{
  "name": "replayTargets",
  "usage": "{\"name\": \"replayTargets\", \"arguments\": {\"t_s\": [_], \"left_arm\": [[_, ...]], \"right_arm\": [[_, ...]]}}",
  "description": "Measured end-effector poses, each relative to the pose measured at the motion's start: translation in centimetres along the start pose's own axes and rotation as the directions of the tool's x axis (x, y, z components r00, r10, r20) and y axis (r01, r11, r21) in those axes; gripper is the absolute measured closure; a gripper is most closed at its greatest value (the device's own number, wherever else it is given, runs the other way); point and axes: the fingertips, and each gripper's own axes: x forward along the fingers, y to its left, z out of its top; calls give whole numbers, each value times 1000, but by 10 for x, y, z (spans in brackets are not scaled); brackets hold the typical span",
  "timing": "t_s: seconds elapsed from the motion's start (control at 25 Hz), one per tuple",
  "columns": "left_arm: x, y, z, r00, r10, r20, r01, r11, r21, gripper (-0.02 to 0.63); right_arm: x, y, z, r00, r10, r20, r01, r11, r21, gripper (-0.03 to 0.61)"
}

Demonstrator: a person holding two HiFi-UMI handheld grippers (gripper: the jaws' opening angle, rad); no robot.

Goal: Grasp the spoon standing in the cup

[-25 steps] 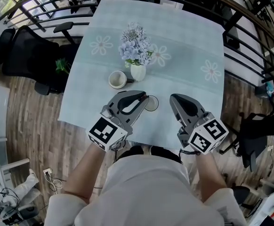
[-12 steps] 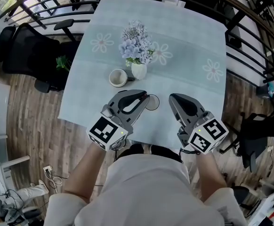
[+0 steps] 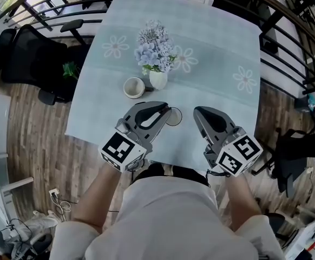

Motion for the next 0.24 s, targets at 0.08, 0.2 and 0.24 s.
{"name": "replayTargets", "arguments": {"t_s": [0.08, 0.2, 0.24], "left_arm": [[1, 0, -1, 1000, -1, -1, 1, 1000, -1, 558], [3, 1, -3, 1000, -1, -4, 1, 1000, -4, 558], [4, 1, -4, 1000, -1, -5, 1, 1000, -5, 558]], "right_arm": [[0, -1, -1, 1000, 1, -4, -1, 1000, 0, 557], [1, -3, -3, 1000, 4, -9, -4, 1000, 0, 557], [2, -3, -4, 1000, 6, -11, -6, 1000, 0, 557]]}}
